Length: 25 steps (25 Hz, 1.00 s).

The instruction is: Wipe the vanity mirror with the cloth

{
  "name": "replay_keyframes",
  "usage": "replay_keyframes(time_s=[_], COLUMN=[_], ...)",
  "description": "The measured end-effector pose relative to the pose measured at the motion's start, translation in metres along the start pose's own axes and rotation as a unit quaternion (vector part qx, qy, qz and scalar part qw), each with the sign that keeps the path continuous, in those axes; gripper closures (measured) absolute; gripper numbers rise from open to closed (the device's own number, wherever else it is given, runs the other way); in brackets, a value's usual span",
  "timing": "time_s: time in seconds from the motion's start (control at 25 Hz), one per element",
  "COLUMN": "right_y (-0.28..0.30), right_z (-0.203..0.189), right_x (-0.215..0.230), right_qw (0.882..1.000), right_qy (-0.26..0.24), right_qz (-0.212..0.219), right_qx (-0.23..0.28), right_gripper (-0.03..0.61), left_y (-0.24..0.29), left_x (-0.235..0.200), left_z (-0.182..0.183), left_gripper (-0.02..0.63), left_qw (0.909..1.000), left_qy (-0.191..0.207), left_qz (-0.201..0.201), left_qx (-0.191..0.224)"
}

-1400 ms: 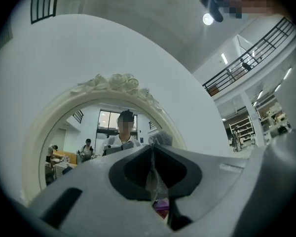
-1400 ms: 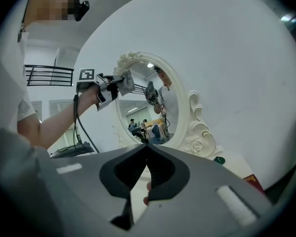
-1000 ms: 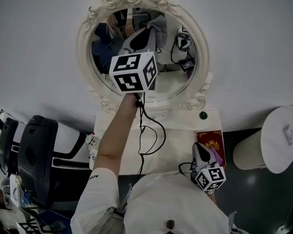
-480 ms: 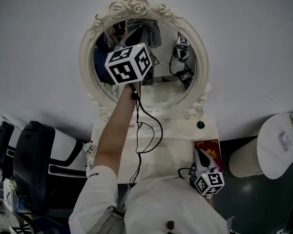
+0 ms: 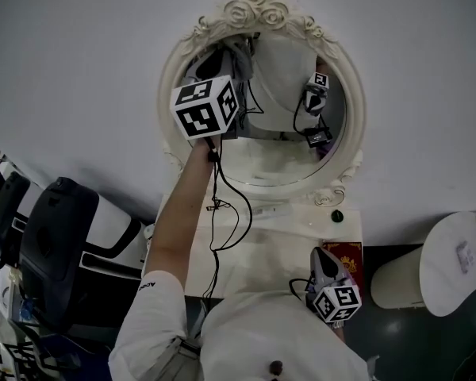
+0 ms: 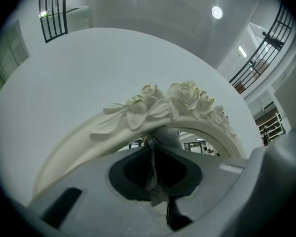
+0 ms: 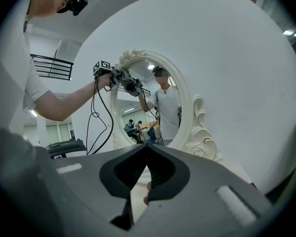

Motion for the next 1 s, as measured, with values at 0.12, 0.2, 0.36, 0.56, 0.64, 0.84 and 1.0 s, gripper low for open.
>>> replay_keyframes(time_s=[0.12, 0.2, 0.36, 0.56, 0.64, 0.84, 1.0], right_y=[0.002, 0.001, -0.003, -0.009, -0.011, -0.020, -0.030], right_z=[-0.001, -0.001, 0.000, -0.002, -0.003, -0.003, -0.005], right_x=[0.000, 0.000, 0.002, 0.001, 0.003, 0.004, 0.007], right_qw=[1.000, 1.000, 1.000, 1.000, 1.000, 1.000, 0.999], right_qy=[0.000, 0.000, 0.001, 0.004, 0.008, 0.005, 0.009], right_qz=[0.005, 0.005, 0.002, 0.003, 0.000, -0.013, -0.034], right_qx=[-0.005, -0.005, -0.004, -0.005, -0.005, 0.001, 0.005], right_gripper=[0.571, 0.571, 0.571, 0.571, 0.571, 0.571, 0.571], left_y=[-0.004, -0.006, -0.012, -0.027, -0.033, -0.039, -0.031], left_x=[-0.015, -0.022, -0.031, -0.021, -0.008, 0.039, 0.070], left_z=[0.001, 0.001, -0.003, -0.010, -0.012, -0.038, -0.066], left_gripper=[0.591, 0.591, 0.591, 0.592, 0.592, 0.592, 0.592], left_qw=[0.9999, 0.9997, 0.9989, 0.9990, 0.9997, 0.9987, 0.9960], left_qy=[0.000, 0.003, 0.007, 0.013, 0.011, 0.020, 0.002], left_qz=[0.014, 0.024, 0.045, 0.042, 0.023, -0.046, -0.083], left_qx=[-0.001, -0.003, -0.001, 0.000, 0.002, -0.013, -0.034])
Point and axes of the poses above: the fingertips, and each gripper's own axes: y forward along the fingers, x to its right, z out of its top, the point moved 10 cm from there along -y, backward along the fingers, and after that the axes turned 10 degrees about -y, right-handed, at the moved point
